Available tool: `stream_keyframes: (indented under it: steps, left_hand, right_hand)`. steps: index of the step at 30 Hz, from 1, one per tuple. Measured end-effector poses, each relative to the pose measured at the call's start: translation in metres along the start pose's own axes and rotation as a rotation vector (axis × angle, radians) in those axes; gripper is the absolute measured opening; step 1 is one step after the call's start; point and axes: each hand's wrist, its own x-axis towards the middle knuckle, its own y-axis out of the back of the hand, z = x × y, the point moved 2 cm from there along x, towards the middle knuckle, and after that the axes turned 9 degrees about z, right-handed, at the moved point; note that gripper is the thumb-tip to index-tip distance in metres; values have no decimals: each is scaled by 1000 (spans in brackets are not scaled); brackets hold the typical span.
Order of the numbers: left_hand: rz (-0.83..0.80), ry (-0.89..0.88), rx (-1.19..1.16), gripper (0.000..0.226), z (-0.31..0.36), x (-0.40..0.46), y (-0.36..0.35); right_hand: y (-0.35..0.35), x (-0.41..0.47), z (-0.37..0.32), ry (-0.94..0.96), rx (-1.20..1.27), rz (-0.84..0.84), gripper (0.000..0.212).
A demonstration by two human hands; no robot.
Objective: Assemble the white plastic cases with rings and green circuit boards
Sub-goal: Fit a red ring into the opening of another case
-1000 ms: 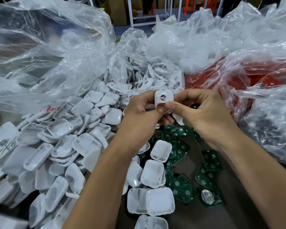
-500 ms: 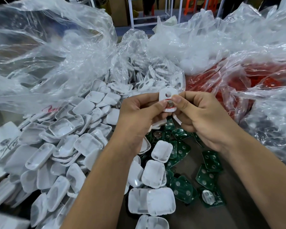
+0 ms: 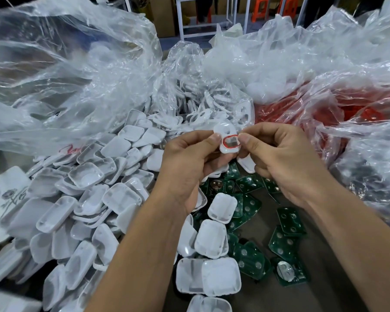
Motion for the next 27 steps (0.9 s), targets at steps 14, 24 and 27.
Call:
stream_keyframes:
  steps: [14, 24, 27]
  left_hand:
    - [59, -114, 153, 7, -9, 0, -4]
    - [-11, -318, 348, 11, -7, 1, -1]
    - [-18, -260, 298, 11, -6, 1, -2]
  right_hand:
    - [-6, -5, -6, 424, -520, 280, 16]
    - [-3, 0, 3, 131, -286, 148, 12]
    - [0, 1, 2, 103, -234, 107, 10]
